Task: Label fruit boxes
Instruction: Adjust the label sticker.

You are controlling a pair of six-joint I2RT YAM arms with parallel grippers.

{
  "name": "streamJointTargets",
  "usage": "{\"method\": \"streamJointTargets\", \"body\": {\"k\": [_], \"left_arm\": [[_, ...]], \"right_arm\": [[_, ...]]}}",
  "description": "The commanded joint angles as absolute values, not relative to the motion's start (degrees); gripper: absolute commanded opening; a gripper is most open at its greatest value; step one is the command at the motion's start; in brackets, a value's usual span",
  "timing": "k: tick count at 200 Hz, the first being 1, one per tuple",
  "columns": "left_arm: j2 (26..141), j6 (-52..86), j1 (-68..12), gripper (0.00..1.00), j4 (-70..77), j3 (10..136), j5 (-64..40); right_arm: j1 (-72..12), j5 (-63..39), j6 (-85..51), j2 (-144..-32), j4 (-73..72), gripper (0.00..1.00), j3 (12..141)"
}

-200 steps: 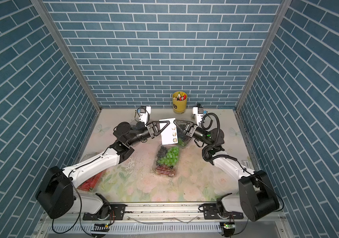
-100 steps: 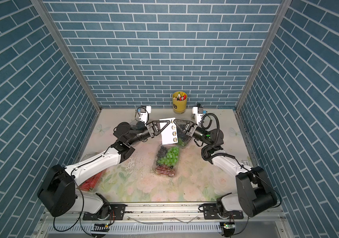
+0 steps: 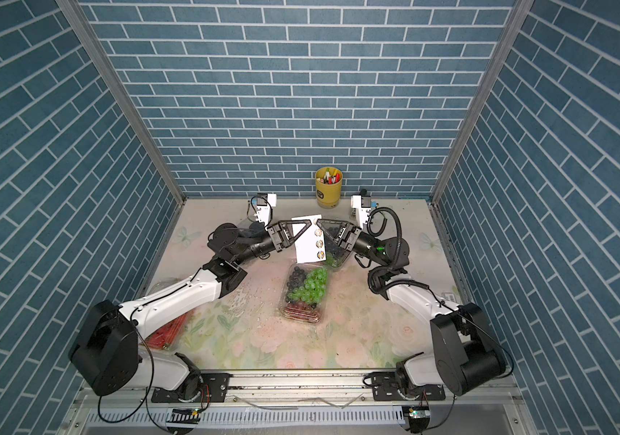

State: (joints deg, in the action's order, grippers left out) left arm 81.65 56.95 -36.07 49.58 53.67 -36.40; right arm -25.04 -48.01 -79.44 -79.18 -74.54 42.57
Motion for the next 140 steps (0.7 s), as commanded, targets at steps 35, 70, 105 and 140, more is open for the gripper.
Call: {"method": "streamJointTargets", "body": {"k": [35, 70, 105, 140], "left_arm": [[80.64, 55.81, -36.03, 0.0, 49.65, 54.34, -37.62], [80.76, 56.06, -35.99, 0.0, 50.1, 54.32, -37.88], [80.6, 56.0, -36.03, 0.0, 50.05, 54.32, -38.23], [80.15, 55.1, -35.19, 0.07, 47.94, 54.26, -37.15]], "right_arm": [[-25.23, -47.93, -79.57, -77.96, -74.83, 0.17, 43.92], [-25.13, -47.99, -79.46, -77.91, -74.05, 0.12, 44.19], [-25.14, -47.9, -79.61, -78.05, -73.92, 0.0, 44.38], [-25.14, -48.42, -81.23, -77.61, -76.86, 0.0, 44.17]]}}
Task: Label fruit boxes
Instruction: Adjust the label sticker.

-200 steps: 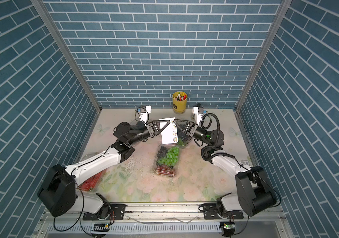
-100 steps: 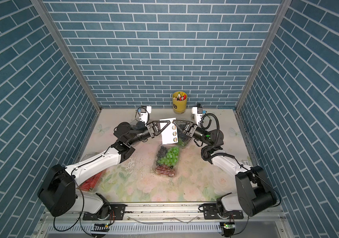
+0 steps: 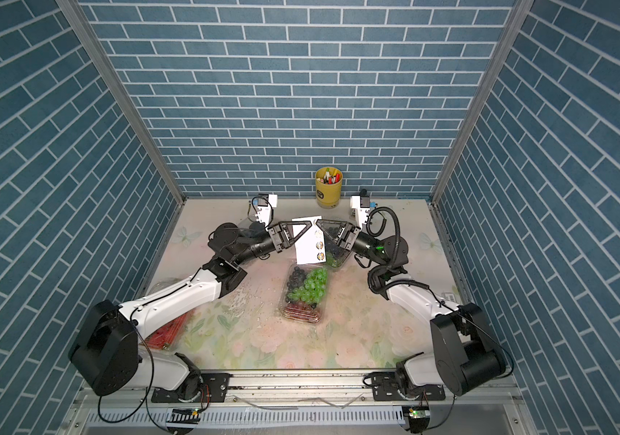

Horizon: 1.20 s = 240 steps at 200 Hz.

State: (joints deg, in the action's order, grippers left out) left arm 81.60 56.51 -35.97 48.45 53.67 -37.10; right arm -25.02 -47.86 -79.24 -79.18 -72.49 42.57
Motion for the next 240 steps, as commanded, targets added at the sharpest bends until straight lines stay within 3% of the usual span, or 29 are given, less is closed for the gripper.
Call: {"method": "streamJointTargets", "body": {"k": [1, 17, 34, 116, 240], "left_arm": [[80.16, 55.1, -35.13, 0.07, 47.92, 54.24, -37.12], [79.89, 55.93, -34.29, 0.19, 48.57, 53.54, -36.49], [79.79, 56.61, -33.87, 0.19, 49.56, 52.92, -36.22], [81.93, 58.31, -33.93, 0.0, 51.89, 54.14, -37.78], [83.29, 58.4, -35.33, 0.0, 52.64, 55.43, -37.48]], "right_arm": [[-25.14, -48.42, -81.31, -77.61, -76.93, 0.0, 44.19], [-25.14, -48.78, -81.9, -77.43, -77.93, 0.0, 44.29], [-25.11, -48.95, -82.0, -77.32, -78.05, 0.0, 44.45], [-25.35, -49.17, -83.33, -78.31, -79.8, 0.0, 45.18], [-26.98, -49.57, -82.97, -79.58, -79.85, 0.0, 45.81]]}}
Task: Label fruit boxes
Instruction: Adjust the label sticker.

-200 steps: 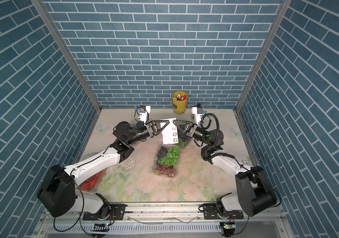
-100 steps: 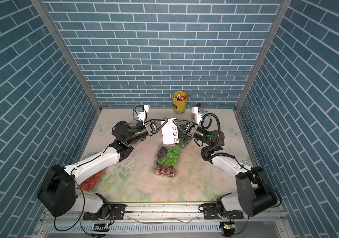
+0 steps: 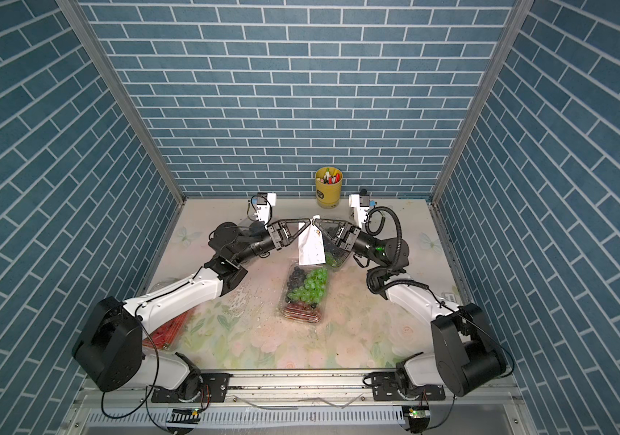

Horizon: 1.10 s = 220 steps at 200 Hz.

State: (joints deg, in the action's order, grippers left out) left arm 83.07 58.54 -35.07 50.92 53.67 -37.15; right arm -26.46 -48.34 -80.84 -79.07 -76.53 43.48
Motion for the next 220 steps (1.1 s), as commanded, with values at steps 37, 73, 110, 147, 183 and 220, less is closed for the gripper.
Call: {"method": "streamJointTargets", "body": {"k": [37, 73, 110, 147, 183, 220], "left_arm": [[81.5, 58.37, -35.33, 0.0, 53.61, 54.76, -37.53], [80.77, 58.25, -35.33, 0.0, 53.26, 54.84, -37.71], [81.5, 58.23, -35.33, 0.0, 53.17, 54.93, -37.86], [83.22, 58.61, -35.33, 0.0, 53.51, 55.37, -37.86], [83.1, 58.6, -35.33, 0.0, 53.57, 55.28, -37.78], [82.76, 58.46, -35.33, 0.0, 53.36, 55.24, -37.71]], "right_arm": [[-26.94, -49.23, -82.62, -80.21, -79.81, 0.0, 45.26], [-26.94, -49.21, -82.62, -81.19, -79.81, 0.0, 45.68], [-27.0, -49.39, -82.62, -81.12, -79.88, 0.0, 45.7], [-27.66, -49.97, -82.53, -80.5, -79.9, 0.0, 46.22], [-28.52, -50.05, -82.53, -81.25, -79.92, 0.0, 46.51], [-29.51, -49.97, -82.18, -82.06, -79.92, 0.0, 46.83]]}}
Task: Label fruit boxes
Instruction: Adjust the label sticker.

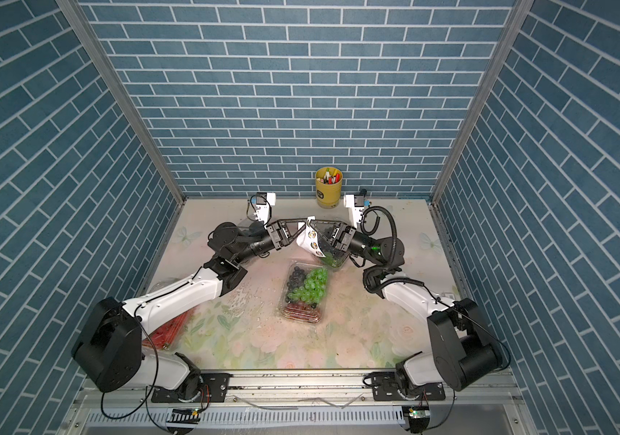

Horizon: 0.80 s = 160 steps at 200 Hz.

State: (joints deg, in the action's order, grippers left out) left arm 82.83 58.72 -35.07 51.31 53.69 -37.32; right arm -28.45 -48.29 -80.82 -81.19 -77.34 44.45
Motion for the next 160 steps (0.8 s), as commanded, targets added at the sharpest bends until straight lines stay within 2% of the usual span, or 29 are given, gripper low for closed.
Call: {"method": "streamJointTargets", "body": {"k": [1, 160], "left_arm": [[82.77, 58.45, -35.33, 0.0, 53.31, 55.22, -37.71], [79.64, 56.53, -35.13, 0.0, 51.24, 54.05, -37.0]], "right_arm": [[-29.52, -49.99, -82.18, -82.08, -79.9, 0.0, 46.84], [-29.18, -49.02, -81.65, -82.84, -79.9, 0.0, 46.13]]}}
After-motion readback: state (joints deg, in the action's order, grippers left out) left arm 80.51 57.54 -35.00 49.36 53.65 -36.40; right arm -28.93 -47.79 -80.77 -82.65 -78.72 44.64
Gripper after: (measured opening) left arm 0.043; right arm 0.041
